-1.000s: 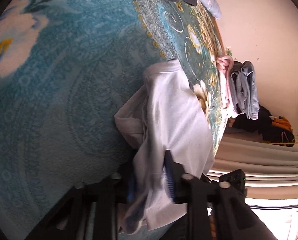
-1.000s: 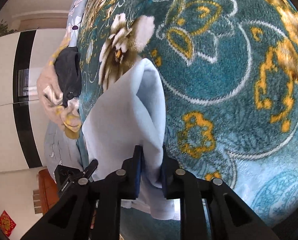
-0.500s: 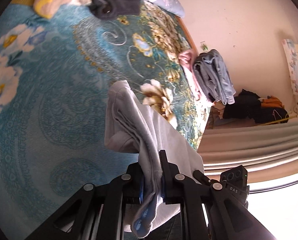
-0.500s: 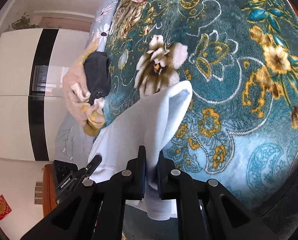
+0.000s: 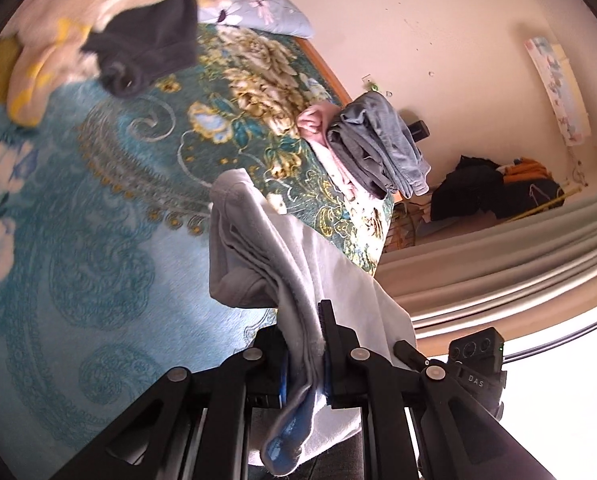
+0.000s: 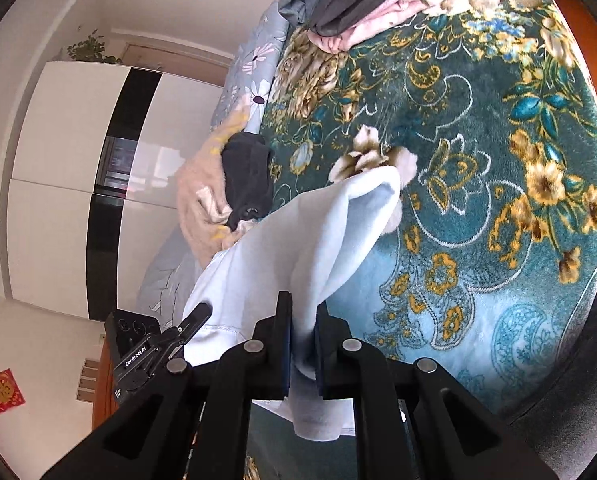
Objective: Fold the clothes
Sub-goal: 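Lift the folded shirt with both grippers and carry it to the clothes stack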
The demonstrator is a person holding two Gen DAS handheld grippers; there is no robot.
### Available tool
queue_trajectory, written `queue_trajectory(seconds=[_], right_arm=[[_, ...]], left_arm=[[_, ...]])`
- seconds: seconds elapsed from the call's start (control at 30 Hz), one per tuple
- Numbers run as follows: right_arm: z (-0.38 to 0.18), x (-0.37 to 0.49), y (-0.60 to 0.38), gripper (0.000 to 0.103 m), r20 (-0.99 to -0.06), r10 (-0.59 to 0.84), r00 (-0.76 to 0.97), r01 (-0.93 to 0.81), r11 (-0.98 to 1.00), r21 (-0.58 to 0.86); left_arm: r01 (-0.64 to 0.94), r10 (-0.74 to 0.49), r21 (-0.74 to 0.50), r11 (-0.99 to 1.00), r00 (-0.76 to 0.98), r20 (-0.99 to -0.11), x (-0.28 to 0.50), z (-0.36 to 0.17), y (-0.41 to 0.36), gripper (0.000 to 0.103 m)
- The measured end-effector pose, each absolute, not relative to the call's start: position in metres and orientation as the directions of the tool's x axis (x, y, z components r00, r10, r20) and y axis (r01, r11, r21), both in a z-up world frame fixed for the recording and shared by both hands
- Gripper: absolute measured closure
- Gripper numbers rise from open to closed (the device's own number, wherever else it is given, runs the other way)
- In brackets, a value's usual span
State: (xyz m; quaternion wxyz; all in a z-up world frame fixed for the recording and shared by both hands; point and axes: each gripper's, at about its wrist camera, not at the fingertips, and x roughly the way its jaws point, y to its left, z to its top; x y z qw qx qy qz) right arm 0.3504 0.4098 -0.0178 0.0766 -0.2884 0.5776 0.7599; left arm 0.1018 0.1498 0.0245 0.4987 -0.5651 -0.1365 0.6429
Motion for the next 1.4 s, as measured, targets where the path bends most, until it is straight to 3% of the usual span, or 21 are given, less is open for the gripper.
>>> queue_trajectory(seconds=[0.37,0.73,1.13,1.3,1.4], right_arm=[[0.016,0.352,0.444,0.094,-0.497,-0.182,-0.848,-0.413,-0.361,0.836],[0.043,0.334,0.520,0.094,-0.499,-0.131,-0.857,-0.424,-0.370,0.827],[0.138,0.279,0.677,0.094,-0.494,0.001,-0.869,-0.417,-0.539,0.732],[0.155,0.259,0.747,0.094,-0.500,0.130,-0.856,-0.474,-0.583,0.659],[0.135,0.251,0.778,0.094,-0.514,0.164,-0.842,-0.507,-0.568,0.648]], left_arm=[[-0.698,0.786,-0.593,-0.402,0.070,-0.615,0.113,0.095,0.208,0.090],[-0.730,0.777,-0.612,-0.305,0.182,-0.603,0.064,0.104,0.298,0.090],[-0.814,0.828,-0.568,-0.118,0.236,-0.509,-0.007,0.176,0.486,0.090],[-0.822,0.834,-0.558,-0.116,0.225,-0.504,-0.032,0.170,0.569,0.091],[-0.834,0.800,-0.523,-0.175,0.189,-0.570,-0.041,0.138,0.609,0.091]])
